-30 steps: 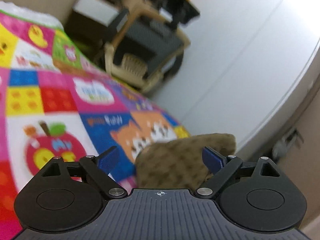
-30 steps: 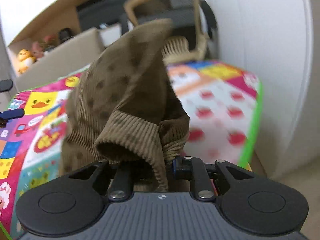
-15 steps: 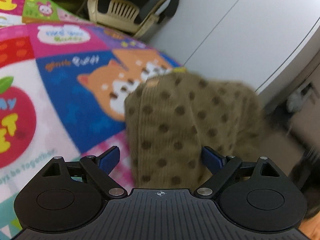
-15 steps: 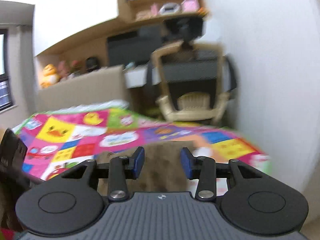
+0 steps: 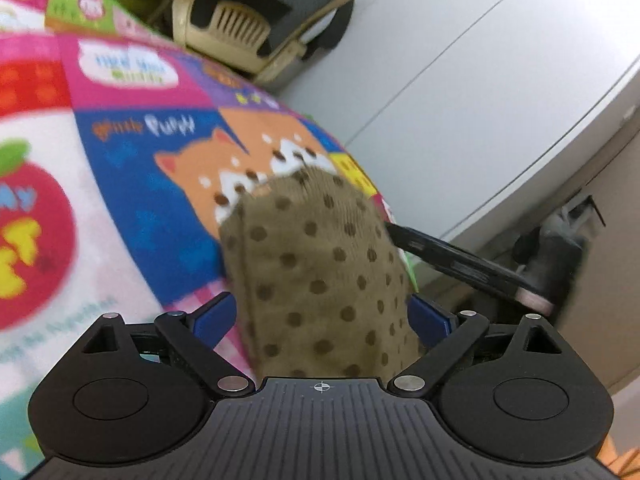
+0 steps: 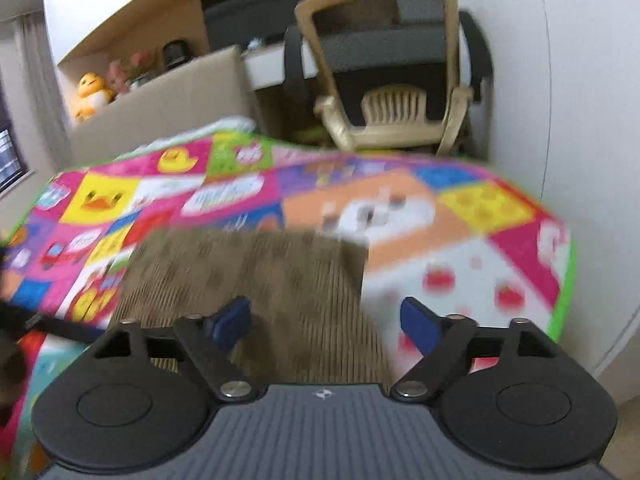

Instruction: Fold clothes

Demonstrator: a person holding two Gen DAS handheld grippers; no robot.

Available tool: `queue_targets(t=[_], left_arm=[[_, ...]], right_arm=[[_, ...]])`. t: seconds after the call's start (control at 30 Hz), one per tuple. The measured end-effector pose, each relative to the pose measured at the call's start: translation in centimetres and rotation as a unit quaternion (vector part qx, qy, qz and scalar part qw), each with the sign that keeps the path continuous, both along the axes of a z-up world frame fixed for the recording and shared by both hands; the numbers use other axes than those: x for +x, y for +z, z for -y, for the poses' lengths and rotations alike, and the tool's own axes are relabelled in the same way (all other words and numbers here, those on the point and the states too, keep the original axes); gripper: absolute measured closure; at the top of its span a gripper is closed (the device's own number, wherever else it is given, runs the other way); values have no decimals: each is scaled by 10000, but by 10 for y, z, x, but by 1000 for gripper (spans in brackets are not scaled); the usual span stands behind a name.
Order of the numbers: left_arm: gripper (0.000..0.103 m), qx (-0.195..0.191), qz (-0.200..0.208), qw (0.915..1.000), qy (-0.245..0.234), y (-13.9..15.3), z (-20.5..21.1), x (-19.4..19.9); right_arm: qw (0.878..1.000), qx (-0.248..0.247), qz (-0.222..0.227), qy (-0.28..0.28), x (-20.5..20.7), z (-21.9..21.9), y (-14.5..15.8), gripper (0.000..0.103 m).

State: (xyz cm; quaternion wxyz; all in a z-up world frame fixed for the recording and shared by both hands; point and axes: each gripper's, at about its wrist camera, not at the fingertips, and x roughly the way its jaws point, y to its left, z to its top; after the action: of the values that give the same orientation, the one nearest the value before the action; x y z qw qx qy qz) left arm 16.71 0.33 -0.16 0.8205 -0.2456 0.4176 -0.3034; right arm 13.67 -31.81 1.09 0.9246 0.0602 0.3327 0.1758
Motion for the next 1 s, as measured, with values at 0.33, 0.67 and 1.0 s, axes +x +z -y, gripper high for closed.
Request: queue_targets(t=[0.33,0.67,1.0], left_arm=[[17,68,-197,9998,29,-23,25,12],[18,782,59,9913,1054,-7,-93,7],[18,553,177,9901,1279,-5,-153,-22]], right_arm=[[9972,72,-372,650,20,-57,-32,31],[9838,102,-340,1755,49,-198,-30,32],[9822,-20,-218,1868,38,-200,-23,30]])
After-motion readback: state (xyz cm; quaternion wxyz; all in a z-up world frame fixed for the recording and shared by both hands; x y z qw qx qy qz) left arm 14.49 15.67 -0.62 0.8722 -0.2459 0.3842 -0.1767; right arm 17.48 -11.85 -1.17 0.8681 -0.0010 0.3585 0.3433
